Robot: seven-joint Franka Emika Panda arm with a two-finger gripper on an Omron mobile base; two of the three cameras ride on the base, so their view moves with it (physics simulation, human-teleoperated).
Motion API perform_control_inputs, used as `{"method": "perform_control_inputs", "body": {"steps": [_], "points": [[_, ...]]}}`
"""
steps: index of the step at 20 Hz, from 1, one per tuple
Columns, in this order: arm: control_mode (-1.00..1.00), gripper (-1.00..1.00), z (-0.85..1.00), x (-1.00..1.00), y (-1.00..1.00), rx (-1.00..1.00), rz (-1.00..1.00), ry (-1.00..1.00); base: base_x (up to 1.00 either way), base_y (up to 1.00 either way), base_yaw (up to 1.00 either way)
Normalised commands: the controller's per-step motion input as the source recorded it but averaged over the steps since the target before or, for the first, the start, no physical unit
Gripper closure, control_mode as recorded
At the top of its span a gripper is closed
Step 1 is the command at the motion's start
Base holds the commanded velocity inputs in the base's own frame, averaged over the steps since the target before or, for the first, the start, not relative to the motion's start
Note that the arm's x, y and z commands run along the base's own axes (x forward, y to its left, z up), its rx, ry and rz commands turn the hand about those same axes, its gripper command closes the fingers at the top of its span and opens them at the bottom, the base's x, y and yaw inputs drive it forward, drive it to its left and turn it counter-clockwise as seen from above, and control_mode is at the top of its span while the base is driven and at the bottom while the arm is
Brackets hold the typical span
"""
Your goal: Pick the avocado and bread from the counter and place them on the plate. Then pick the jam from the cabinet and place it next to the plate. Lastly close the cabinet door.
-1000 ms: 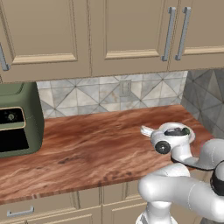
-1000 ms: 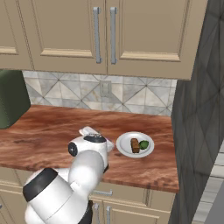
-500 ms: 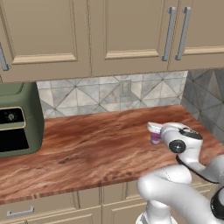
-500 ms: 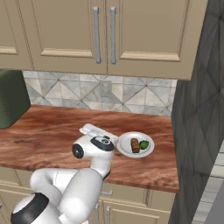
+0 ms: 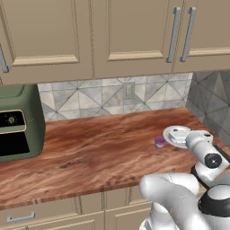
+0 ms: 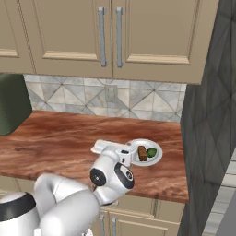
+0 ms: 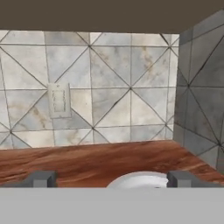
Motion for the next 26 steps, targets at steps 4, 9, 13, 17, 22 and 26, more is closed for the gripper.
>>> {"method": "perform_control_inputs", "body": {"steps": [4,9,13,17,22,26], "points": [[-1.0,-1.0,1.0,-0.78,0.25,-0.03,-0.09,0.33,0.0,0.0,0.0],[-1.0,-1.0,1.0,-0.74,0.28,-0.13,-0.04,0.26,0.0,0.0,0.0],[-1.0,-1.0,1.0,-0.75,0.23,-0.23,-0.01,0.16,0.0,0.0,0.0],[-1.0,-1.0,1.0,-0.76,0.25,-0.27,0.0,0.11,0.0,0.0,0.0],[-1.0,-1.0,1.0,-0.8,0.22,-0.28,0.0,0.09,0.0,0.0,0.0],[-1.0,-1.0,1.0,-0.8,0.24,-0.28,0.0,0.09,0.0,0.0,0.0]]}}
